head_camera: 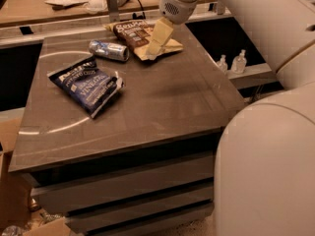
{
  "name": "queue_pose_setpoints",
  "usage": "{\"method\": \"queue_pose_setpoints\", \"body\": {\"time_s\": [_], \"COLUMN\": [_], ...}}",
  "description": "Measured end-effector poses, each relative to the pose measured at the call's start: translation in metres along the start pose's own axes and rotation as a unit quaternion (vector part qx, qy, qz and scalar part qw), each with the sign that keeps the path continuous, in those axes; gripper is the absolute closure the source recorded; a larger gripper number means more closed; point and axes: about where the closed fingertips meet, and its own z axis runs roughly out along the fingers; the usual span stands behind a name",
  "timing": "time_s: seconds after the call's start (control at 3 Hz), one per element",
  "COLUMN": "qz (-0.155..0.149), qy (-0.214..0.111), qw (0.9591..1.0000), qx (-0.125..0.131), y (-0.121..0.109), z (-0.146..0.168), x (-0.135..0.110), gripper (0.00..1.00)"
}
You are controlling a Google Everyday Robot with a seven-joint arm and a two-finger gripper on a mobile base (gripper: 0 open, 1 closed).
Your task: Place redbull can upright
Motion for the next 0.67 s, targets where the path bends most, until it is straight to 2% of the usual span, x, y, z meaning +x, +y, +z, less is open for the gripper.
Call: {"method": "queue_pose_setpoints", "body": {"time_s": [0.67], "qz": [0.036], "qy": [-0.045], "qw": [0.9983], "qx": [0.005], "y": [0.003], "z": [0.011], "x": [-0.054], "gripper": [0.00]}}
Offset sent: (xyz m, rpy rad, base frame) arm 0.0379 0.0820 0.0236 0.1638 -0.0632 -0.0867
